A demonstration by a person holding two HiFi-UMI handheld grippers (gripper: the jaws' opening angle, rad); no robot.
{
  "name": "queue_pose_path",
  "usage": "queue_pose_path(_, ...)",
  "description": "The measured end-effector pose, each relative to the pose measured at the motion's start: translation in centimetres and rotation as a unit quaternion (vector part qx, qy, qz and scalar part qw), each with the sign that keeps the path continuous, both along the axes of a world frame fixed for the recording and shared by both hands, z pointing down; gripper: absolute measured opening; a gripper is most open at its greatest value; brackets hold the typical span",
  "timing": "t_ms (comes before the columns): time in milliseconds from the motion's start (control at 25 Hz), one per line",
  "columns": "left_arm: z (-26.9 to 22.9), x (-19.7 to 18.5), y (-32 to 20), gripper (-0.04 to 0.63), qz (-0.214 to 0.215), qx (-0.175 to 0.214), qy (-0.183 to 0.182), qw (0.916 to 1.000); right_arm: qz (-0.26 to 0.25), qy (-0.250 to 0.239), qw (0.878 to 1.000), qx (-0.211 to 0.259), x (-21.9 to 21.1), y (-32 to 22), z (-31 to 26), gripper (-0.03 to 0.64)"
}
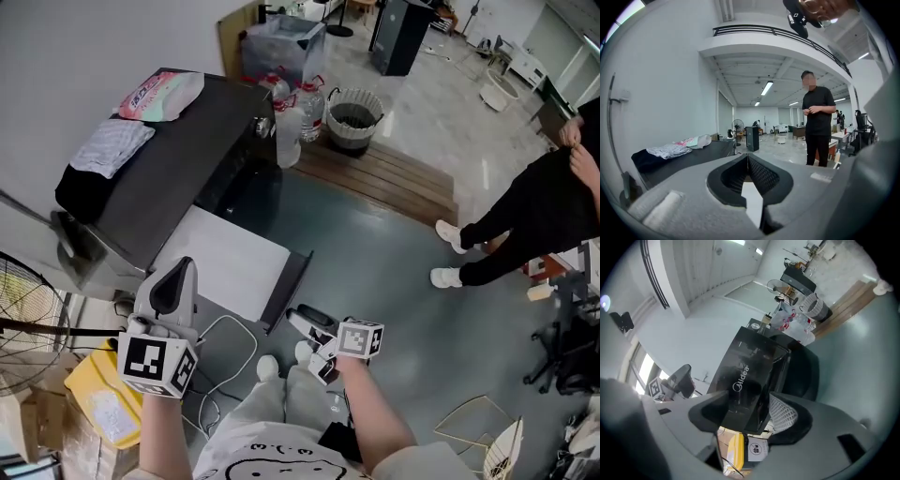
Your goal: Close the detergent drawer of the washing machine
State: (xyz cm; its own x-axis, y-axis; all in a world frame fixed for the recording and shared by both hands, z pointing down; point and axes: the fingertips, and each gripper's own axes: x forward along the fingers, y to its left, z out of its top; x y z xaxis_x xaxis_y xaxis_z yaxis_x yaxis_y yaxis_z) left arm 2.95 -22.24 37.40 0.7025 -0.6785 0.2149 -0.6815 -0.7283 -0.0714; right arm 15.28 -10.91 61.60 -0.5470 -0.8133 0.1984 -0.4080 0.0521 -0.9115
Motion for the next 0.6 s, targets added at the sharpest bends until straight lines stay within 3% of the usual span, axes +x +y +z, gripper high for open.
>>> queue_pose_path(280, 0.7, 0.4, -0.1, 0.018, -0.031, 0.001, -0.027, 0.9991, -0.046, -0.098, 0.994, 0.030, -0.5, -0.8, 1.0, 0.256)
queue_pose_path(400, 0.9, 0.5, 0.3, 0.018, -0.038, 0.005, -0.043, 0.9984, -0.075, -0.118, 0.989, 0.041, -0.7, -0.7, 1.7, 0.258)
queue_pose_path(600, 1.0, 0.3, 0.6, 0.018, -0.053, 0.013, -0.064, 0.9964, -0.107, -0.136, 0.980, 0.098, -0.9, -1.6, -0.1, 0.256)
